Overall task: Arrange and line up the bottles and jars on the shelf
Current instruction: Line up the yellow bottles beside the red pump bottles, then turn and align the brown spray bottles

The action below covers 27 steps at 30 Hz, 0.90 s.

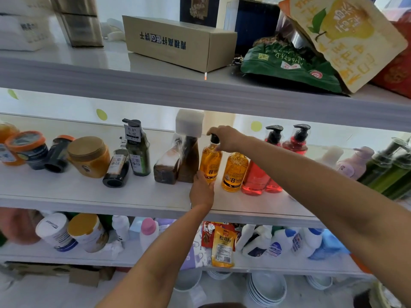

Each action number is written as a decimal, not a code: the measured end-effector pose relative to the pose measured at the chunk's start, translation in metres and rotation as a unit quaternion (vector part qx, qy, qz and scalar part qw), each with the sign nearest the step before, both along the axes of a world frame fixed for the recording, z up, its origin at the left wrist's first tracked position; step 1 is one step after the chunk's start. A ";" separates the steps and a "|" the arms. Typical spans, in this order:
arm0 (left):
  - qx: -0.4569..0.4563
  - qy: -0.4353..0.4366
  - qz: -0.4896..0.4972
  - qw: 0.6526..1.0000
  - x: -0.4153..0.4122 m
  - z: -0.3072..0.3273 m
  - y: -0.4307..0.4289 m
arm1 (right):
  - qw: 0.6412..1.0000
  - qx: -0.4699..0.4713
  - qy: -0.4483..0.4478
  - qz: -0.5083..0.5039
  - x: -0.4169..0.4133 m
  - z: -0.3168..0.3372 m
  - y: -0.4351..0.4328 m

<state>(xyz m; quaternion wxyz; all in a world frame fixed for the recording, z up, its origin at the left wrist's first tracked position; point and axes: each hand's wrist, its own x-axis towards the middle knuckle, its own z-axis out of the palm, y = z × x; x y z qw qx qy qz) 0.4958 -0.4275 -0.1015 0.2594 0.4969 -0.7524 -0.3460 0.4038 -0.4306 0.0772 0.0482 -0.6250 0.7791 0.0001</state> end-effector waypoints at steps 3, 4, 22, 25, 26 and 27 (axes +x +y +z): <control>0.000 0.003 0.003 1.000 0.003 -0.002 -0.001 | 0.999 -0.038 0.001 -0.017 0.003 -0.002 -0.002; 0.000 0.006 0.003 1.000 0.004 -0.002 -0.002 | 0.999 -0.031 0.007 -0.020 0.002 0.001 -0.002; -0.090 -0.072 -0.038 0.993 0.013 0.008 -0.004 | 0.998 0.045 0.010 -0.042 0.009 0.015 0.003; -0.125 -0.037 -0.031 0.991 0.023 0.008 -0.008 | 0.996 0.045 0.058 -0.056 0.011 0.014 0.002; -0.142 -0.022 -0.024 0.989 0.027 0.009 -0.010 | 0.995 0.047 0.063 -0.065 0.011 0.013 0.000; -0.159 -0.005 -0.015 0.987 0.032 0.011 -0.012 | 0.995 0.046 0.052 -0.076 0.011 0.012 -0.001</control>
